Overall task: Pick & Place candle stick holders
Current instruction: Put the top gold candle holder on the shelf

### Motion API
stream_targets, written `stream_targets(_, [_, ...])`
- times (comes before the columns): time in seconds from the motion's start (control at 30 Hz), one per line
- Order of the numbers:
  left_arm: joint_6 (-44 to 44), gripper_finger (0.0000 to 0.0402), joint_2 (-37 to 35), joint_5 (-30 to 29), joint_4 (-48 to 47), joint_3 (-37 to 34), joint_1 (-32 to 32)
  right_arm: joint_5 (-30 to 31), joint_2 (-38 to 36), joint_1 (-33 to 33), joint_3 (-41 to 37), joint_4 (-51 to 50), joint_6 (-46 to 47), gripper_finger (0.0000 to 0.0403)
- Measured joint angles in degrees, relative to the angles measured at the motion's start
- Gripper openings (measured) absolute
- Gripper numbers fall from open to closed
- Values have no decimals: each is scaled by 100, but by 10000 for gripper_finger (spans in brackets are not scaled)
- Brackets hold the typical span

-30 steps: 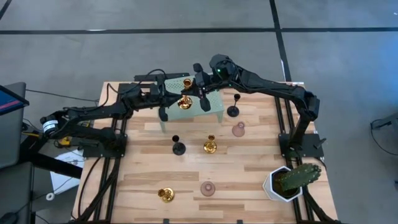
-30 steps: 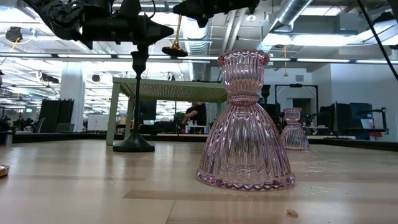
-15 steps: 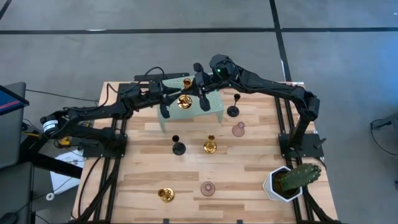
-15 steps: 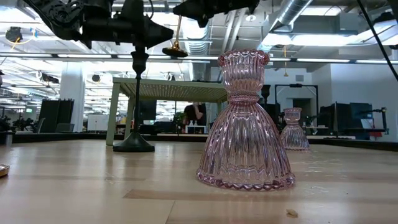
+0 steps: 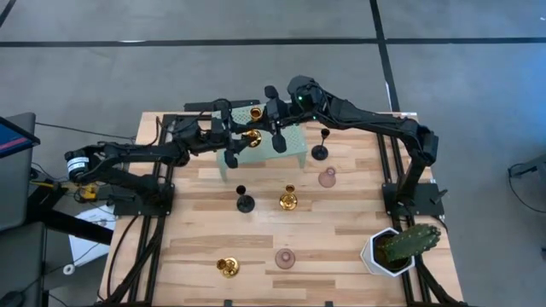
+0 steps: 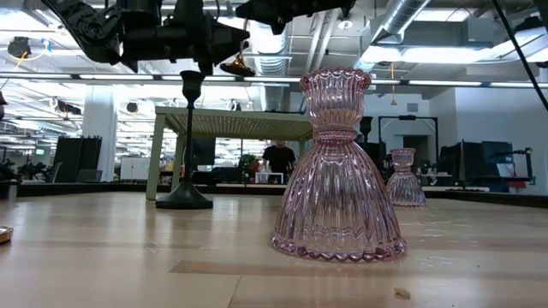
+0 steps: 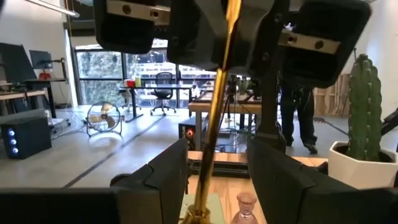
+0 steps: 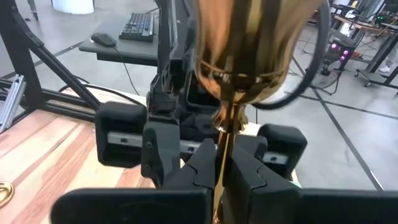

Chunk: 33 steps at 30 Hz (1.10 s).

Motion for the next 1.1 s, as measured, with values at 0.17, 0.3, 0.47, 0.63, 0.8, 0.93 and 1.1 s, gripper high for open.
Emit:
stream_targets(0.17, [-3,134,163,-278,81,0,0,0,0,-2,0,-1,2,5])
stream_targets(0.3, [-2,100,192,-391,120,0,-2,1,0,-4,0,3,2,5])
stream_targets(0.47, [-2,51,173,-386,146,0,-4,15,0,-7,0,15,0,5])
stream_targets(0.63, [101,18,172,-367,150,-7,-4,-10,0,-11,0,-4,82,7])
stream_targets(0.8, [52,26,170,-467,130,-7,-7,4,-4,-32,0,-70,79,10])
stream_targets(0.93, [22,16,170,-496,46,-7,18,6,-4,-95,0,-100,140,23])
stream_targets(1.1, [-20,16,168,-545,-34,-7,30,14,-107,-194,-2,-255,133,46])
